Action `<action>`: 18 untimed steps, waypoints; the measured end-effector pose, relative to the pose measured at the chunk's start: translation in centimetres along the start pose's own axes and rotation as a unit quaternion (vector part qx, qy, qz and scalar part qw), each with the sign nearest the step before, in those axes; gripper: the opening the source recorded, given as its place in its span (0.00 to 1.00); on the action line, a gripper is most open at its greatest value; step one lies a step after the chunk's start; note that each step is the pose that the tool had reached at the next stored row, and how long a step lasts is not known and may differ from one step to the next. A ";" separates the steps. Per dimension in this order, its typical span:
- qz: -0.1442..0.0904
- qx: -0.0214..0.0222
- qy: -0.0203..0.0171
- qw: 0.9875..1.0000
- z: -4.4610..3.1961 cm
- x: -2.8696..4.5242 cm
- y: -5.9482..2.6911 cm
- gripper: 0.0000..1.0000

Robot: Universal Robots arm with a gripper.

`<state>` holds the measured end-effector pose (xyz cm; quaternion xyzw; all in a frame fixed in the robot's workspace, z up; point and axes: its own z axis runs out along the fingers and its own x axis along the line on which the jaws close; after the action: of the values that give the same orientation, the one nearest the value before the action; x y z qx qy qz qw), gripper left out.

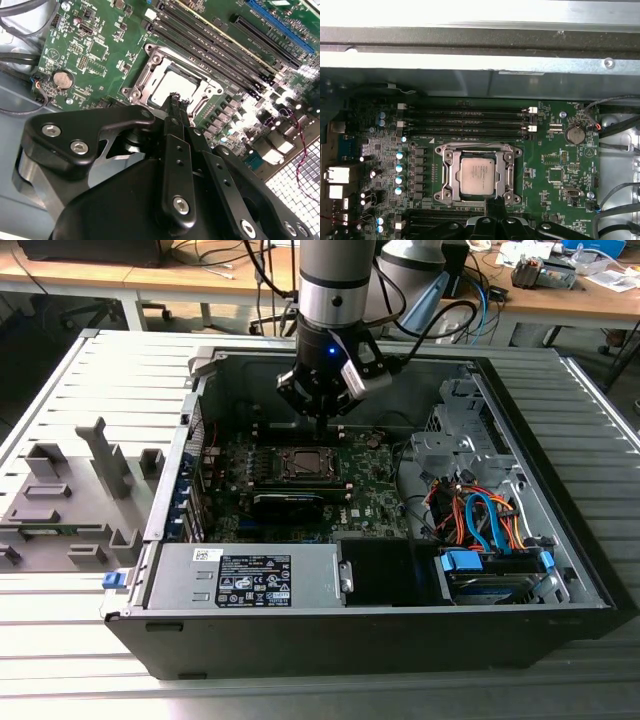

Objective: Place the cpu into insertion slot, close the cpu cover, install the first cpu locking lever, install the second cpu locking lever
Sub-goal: 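Install the second cpu locking lever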

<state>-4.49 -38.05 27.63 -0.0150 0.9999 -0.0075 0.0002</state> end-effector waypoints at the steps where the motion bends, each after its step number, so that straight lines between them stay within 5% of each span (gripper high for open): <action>1: 0.000 0.000 0.000 1.000 0.00 0.00 -0.04 0.11; 18: 0.000 0.000 0.000 1.000 0.01 0.02 -0.69 0.11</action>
<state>-4.49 -38.74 27.63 -0.0150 0.9999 -0.0075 0.0002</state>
